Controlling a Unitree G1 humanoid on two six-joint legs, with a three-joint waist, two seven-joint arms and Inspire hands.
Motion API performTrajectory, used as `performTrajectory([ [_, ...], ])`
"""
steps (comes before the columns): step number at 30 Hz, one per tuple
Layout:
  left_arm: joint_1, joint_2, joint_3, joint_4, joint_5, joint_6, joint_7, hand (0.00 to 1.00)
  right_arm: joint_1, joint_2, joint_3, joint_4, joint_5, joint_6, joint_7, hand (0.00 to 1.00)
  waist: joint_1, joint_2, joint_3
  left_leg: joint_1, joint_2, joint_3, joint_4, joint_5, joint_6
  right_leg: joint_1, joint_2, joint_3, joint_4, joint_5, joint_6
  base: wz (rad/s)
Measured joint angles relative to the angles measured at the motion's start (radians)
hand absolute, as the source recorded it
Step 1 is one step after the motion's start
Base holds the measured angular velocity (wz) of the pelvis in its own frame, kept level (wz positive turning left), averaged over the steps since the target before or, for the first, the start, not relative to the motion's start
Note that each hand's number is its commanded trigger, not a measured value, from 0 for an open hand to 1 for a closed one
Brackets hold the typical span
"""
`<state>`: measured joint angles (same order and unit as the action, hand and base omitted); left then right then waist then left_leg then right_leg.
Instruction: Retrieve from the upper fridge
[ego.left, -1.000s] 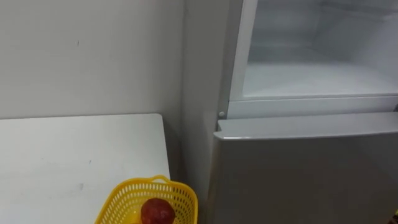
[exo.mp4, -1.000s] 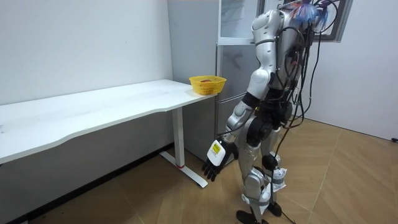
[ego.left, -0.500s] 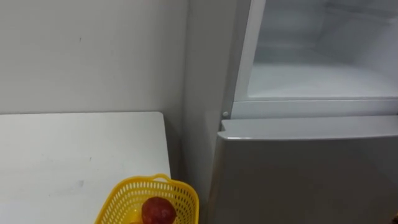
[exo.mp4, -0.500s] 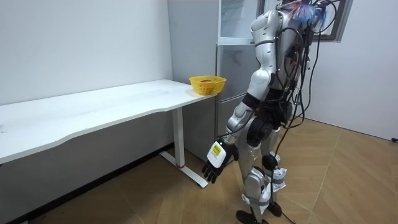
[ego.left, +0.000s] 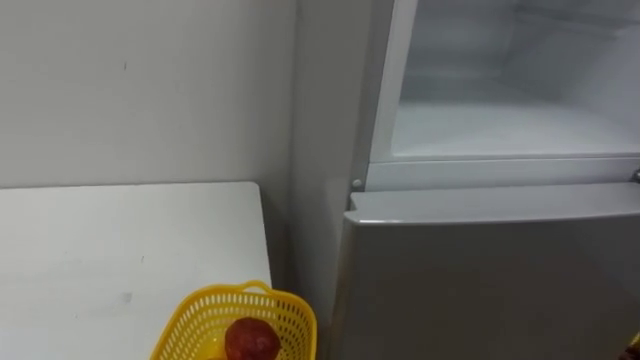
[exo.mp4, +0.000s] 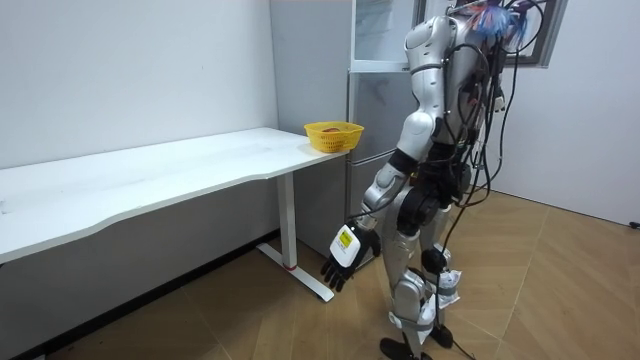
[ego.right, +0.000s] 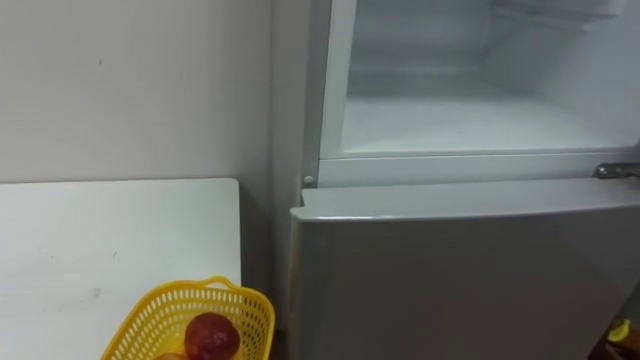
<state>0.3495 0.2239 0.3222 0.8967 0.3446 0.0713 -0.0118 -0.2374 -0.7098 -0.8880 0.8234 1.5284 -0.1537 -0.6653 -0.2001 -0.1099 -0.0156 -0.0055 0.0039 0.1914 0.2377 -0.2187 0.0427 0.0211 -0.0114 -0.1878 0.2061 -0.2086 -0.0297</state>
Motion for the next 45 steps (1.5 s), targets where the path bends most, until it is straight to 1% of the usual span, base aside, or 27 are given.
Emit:
performTrajectory([
  [5, 0.002, 0.0, 0.01, 0.0, 0.0, -0.003, 0.0, 0.0, -0.028, -0.01, 0.0, 0.0, 0.007, 0.0, 0.001, 0.0, -0.012, -0.021, 0.0016, 0.001, 0.003, 0.005, 0.0, 0.001, -0.002, -0.001, 0.004, 0.011, 0.0, 0.001, -0.002, -0.03],
  [8, 0.002, 0.0, 0.01, 0.001, 0.0, -0.008, 0.0, 0.0, -0.033, -0.012, 0.0, 0.0, 0.018, 0.0, 0.001, 0.0, -0.012, -0.028, 0.0031, 0.001, 0.005, 0.011, 0.0, 0.001, -0.002, -0.003, 0.007, 0.019, -0.001, 0.002, -0.003, -0.06],
  [18, 0.005, -0.001, 0.022, 0.001, 0.001, -0.009, 0.003, 0.0, -0.038, -0.012, -0.007, 0.0, 0.039, -0.001, 0.003, 0.0, -0.018, -0.027, 0.003, 0.0, 0.007, 0.011, -0.001, 0.0, -0.003, -0.004, 0.009, 0.018, 0.01, 0.002, -0.004, 0.0],
  [22, 0.006, -0.002, 0.028, 0.008, 0.008, -0.009, 0.0, 0.0, -0.07, -0.012, -0.008, 0.0, 0.039, -0.001, 0.005, 0.0, -0.033, -0.022, 0.0015, -0.001, 0.007, 0.01, 0.0, 0.0, -0.003, -0.002, 0.008, 0.016, 0.015, 0.002, -0.004, 0.0],
  [25, 0.007, -0.002, 0.028, 0.008, 0.006, -0.01, -0.007, 0.0, -0.096, -0.012, -0.007, 0.0, 0.039, -0.001, 0.008, 0.0, -0.042, -0.016, 0.002, -0.001, 0.004, 0.009, 0.001, 0.0, -0.003, -0.004, 0.006, 0.01, 0.014, 0.002, -0.004, 0.0],
  [28, 0.004, -0.003, 0.027, 0.007, 0.006, -0.01, -0.028, 0.0, -0.097, -0.012, -0.006, -0.008, 0.034, -0.003, 0.015, 0.0, -0.044, -0.015, 0.0015, -0.001, 0.002, -0.001, 0.0, 0.0, -0.002, -0.004, 0.0, 0.006, 0.014, -0.004, -0.003, 0.05],
  [30, -0.005, -0.003, 0.027, 0.009, 0.008, -0.01, -0.041, 0.0, -0.097, -0.012, -0.003, -0.015, 0.017, -0.012, 0.015, 0.0, -0.039, -0.013, 0.0015, 0.002, 0.001, -0.003, -0.001, 0.0, -0.002, -0.004, -0.002, 0.005, 0.015, -0.005, -0.003, 0.02],
  [32, -0.008, -0.008, 0.023, 0.01, 0.009, -0.012, -0.043, 0.0, -0.095, -0.012, 0.026, -0.041, -0.1, -0.021, 0.013, 0.0, -0.037, -0.003, 0.0035, 0.0, -0.001, 0.001, -0.001, 0.0, -0.002, -0.002, 0.0, 0.007, 0.021, -0.004, -0.002, -0.02],
  [33, -0.008, -0.007, 0.018, 0.01, 0.009, -0.012, -0.043, 0.0, -0.095, -0.012, 0.035, -0.048, -0.125, -0.021, 0.013, 0.0, -0.038, 0.0, 0.0035, 0.0, -0.001, 0.003, -0.001, 0.0, -0.002, -0.002, 0.0, 0.008, 0.025, -0.004, -0.002, -0.1],
  [35, -0.014, -0.008, 0.012, 0.01, 0.008, -0.012, -0.041, 0.0, -0.087, -0.009, 0.055, -0.093, -0.175, -0.021, 0.002, 0.0, -0.036, 0.01, 0.0096, 0.002, -0.001, 0.017, -0.001, 0.0, -0.002, -0.008, 0.0, 0.02, 0.037, -0.005, -0.002, -0.15],
  [36, -0.016, -0.008, 0.009, 0.01, 0.008, -0.014, -0.04, 0.0, -0.081, -0.005, 0.062, -0.11, -0.193, -0.021, -0.003, 0.0, -0.036, 0.012, 0.0105, 0.002, -0.001, 0.019, -0.001, 0.0, -0.002, -0.01, 0.001, 0.022, 0.038, -0.005, -0.002, -0.14],
  [37, -0.025, -0.007, 0.005, 0.016, 0.007, -0.02, -0.04, 0.0, -0.045, 0.008, 0.082, -0.16, -0.22, -0.022, -0.016, 0.0, -0.024, 0.018, 0.0098, 0.001, -0.001, 0.025, -0.001, 0.001, -0.003, -0.018, 0.002, 0.027, 0.04, -0.005, -0.003, -0.2],
  [38, -0.039, -0.004, -0.003, 0.035, 0.005, -0.033, -0.039, 0.0, 0.004, 0.033, 0.094, -0.231, -0.259, -0.026, -0.031, 0.0, -0.006, 0.02, 0.0105, 0.002, 0.0, 0.031, -0.001, 0.002, -0.004, -0.022, 0.003, 0.038, 0.044, -0.005, -0.004, -0.22],
  [39, -0.04, -0.004, -0.008, 0.036, 0.003, -0.036, -0.039, 0.0, 0.032, 0.055, 0.103, -0.28, -0.282, -0.03, -0.036, 0.0, -0.001, 0.02, 0.0106, 0.002, 0.0, 0.034, -0.001, 0.002, -0.006, -0.022, 0.004, 0.043, 0.046, -0.006, -0.006, -0.24],
  [40, -0.043, -0.005, -0.023, 0.042, -0.001, -0.043, -0.039, 0.0, 0.088, 0.106, 0.115, -0.385, -0.308, -0.041, -0.039, 0.0, 0.006, 0.02, 0.0105, 0.011, 0.001, 0.036, -0.001, 0.003, -0.007, -0.019, 0.008, 0.048, 0.05, -0.008, -0.009, -0.19],
  [41, -0.051, -0.008, -0.038, 0.049, 0.0, -0.049, -0.039, 0.0, 0.135, 0.157, 0.132, -0.476, -0.345, -0.056, -0.043, 0.0, 0.015, 0.022, 0.0121, 0.016, 0.002, 0.036, -0.001, 0.003, -0.008, -0.017, 0.009, 0.05, 0.046, -0.01, -0.012, -0.15],
  [42, -0.056, -0.009, -0.054, 0.05, 0.0, -0.052, -0.039, 0.0, 0.158, 0.181, 0.151, -0.519, -0.38, -0.066, -0.043, 0.0, 0.015, 0.025, 0.0126, 0.018, 0.004, 0.036, 0.001, 0.003, -0.009, -0.019, 0.01, 0.051, 0.044, -0.01, -0.012, -0.08],
  [43, -0.07, -0.009, -0.087, 0.069, -0.003, -0.066, -0.04, 0.0, 0.204, 0.23, 0.189, -0.608, -0.463, -0.081, -0.043, 0.0, 0.016, 0.033, 0.012, 0.019, 0.007, 0.033, 0.001, 0.0, -0.014, -0.018, 0.009, 0.051, 0.043, -0.01, -0.013, 0.0],
  [44, -0.081, -0.01, -0.127, 0.081, -0.023, -0.071, -0.039, 0.0, 0.275, 0.281, 0.24, -0.724, -0.517, -0.094, -0.04, 0.0, 0.019, 0.04, 0.0131, 0.018, 0.01, 0.032, 0.005, 0.0, -0.014, -0.018, 0.01, 0.05, 0.041, -0.009, -0.014, 0.0],
  [45, -0.087, -0.01, -0.147, 0.085, -0.03, -0.075, -0.038, 0.0, 0.308, 0.303, 0.27, -0.778, -0.544, -0.098, -0.035, 0.0, 0.02, 0.044, 0.0134, 0.017, 0.011, 0.032, 0.006, 0.0, -0.014, -0.018, 0.011, 0.05, 0.04, -0.009, -0.015, -0.04],
])
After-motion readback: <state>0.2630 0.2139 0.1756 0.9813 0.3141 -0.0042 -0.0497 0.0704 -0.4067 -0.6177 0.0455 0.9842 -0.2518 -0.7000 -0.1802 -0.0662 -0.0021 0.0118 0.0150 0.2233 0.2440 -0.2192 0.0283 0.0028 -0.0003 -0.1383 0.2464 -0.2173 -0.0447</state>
